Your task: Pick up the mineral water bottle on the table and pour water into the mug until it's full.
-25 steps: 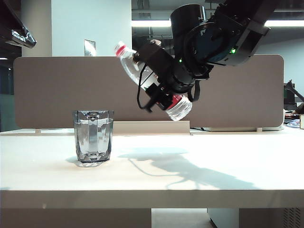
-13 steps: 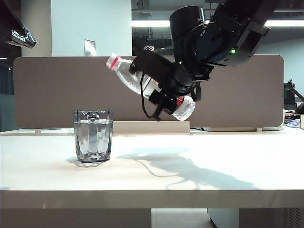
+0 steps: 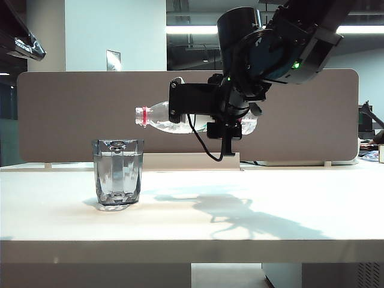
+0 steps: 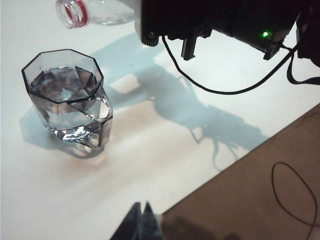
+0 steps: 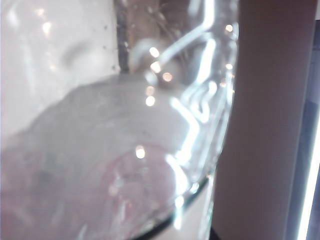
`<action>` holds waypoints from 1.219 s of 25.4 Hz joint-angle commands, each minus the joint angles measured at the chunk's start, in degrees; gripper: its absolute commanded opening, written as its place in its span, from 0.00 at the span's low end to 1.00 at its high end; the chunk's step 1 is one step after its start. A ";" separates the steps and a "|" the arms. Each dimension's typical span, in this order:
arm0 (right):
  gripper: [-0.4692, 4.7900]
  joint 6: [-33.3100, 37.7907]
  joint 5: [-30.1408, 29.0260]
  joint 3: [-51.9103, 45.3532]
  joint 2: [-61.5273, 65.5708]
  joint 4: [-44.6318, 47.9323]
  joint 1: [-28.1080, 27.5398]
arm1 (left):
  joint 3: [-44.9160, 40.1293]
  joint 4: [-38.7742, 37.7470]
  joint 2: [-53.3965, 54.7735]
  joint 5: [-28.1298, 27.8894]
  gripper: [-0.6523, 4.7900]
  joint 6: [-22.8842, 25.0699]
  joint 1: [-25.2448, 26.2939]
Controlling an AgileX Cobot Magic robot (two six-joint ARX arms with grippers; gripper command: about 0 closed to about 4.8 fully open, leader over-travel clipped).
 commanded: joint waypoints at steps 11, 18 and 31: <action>0.51 -4.98 0.26 0.28 -0.85 5.60 1.20 | 0.17 0.70 -0.11 0.26 0.12 0.20 -0.07; 0.51 -5.01 0.26 0.28 -0.87 5.62 1.29 | 0.17 0.70 -0.11 0.26 0.12 0.17 -0.07; 0.51 -7.19 0.26 0.28 -0.87 5.66 1.29 | 0.17 0.70 -0.11 0.26 0.12 0.20 -0.07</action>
